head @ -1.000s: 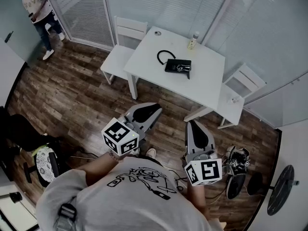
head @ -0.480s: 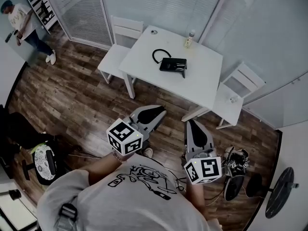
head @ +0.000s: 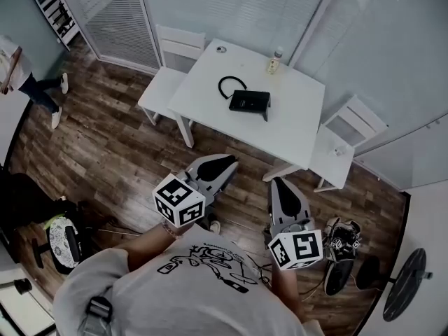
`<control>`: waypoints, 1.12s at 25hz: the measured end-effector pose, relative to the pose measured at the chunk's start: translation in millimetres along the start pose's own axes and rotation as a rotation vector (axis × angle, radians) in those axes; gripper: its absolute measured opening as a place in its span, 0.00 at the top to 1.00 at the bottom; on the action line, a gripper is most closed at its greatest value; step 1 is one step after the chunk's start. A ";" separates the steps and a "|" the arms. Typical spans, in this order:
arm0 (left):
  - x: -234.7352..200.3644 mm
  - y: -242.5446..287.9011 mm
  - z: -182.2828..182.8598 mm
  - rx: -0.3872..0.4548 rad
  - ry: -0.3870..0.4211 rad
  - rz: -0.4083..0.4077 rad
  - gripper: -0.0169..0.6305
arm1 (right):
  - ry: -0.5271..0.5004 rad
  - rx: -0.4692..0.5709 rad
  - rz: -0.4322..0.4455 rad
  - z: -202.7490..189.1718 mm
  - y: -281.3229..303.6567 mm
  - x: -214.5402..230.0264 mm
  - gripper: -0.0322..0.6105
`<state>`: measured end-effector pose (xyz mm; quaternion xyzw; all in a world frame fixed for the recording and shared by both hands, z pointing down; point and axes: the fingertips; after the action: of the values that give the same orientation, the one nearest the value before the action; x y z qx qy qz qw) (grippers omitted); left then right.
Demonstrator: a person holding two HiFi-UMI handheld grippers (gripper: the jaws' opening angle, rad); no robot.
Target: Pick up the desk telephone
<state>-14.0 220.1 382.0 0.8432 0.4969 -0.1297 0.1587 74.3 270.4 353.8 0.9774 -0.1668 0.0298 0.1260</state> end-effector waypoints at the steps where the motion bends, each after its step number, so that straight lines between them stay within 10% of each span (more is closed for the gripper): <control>1: -6.7 4.2 3.5 0.000 0.001 -0.004 0.92 | -0.009 -0.006 0.002 1.6 8.3 2.2 0.93; 28: -199.5 84.4 75.1 -0.050 -0.017 -0.051 0.92 | -0.009 -0.043 -0.071 49.2 214.3 60.2 0.93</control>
<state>-38.6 -7.1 400.1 0.8249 0.5201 -0.1285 0.1806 60.3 43.1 363.0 0.9799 -0.1332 0.0176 0.1472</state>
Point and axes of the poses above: the fingertips, and each gripper's own axes: y forward along the fingers, x to its right, z out of its top, and after that the axes turned 4 degrees about -x, right-handed
